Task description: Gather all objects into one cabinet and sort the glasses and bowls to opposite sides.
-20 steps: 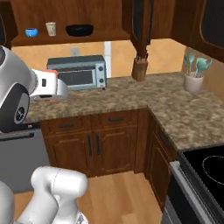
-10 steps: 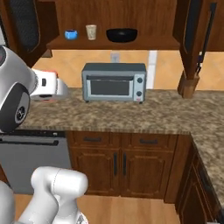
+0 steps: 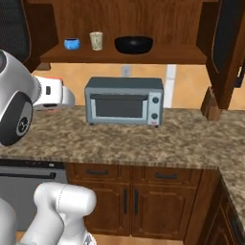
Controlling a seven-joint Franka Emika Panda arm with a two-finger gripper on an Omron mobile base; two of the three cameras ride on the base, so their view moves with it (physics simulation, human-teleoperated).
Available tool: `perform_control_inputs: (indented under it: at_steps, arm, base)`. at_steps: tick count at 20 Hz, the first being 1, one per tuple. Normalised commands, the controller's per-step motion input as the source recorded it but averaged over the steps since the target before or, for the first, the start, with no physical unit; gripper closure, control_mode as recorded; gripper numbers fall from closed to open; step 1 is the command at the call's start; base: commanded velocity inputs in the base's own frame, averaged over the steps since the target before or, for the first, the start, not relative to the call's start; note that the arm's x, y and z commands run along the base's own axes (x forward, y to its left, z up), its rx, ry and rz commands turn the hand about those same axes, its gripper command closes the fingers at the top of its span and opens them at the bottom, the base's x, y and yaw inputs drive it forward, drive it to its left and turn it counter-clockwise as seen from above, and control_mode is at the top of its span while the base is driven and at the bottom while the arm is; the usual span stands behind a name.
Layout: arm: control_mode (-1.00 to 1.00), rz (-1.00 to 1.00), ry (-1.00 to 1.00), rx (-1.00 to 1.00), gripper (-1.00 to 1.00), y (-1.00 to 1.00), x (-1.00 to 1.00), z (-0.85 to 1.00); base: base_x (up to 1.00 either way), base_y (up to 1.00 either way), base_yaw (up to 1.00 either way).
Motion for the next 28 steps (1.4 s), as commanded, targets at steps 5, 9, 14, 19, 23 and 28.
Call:
perform_control_inputs:
  at_steps: [5,9,14,19,23,28]
  arm:
    - [1.00,0.00,0.00,0.00,1.00,0.00,0.00,0.00]
    - [1.00,0.00,0.00,0.00,1.00,0.00,0.00,0.00]
    - [1.00,0.00,0.00,0.00,1.00,0.00,0.00,0.00]
    - [1.00,0.00,0.00,0.00,1.00,0.00,0.00,0.00]
    - [1.00,0.00,0.00,0.00,1.00,0.00,0.00,0.00]
    - [-1.00,0.05,0.00,0.00,1.00,0.00,0.16,0.01]
  base:
    - [0.97,0.00,0.10]
    - [0.65,0.00,0.11]
    - [0.15,0.00,0.03]
    - [0.00,0.00,0.00]
    - [0.00,-0.01,0.00]
    - [0.00,0.00,0.00]
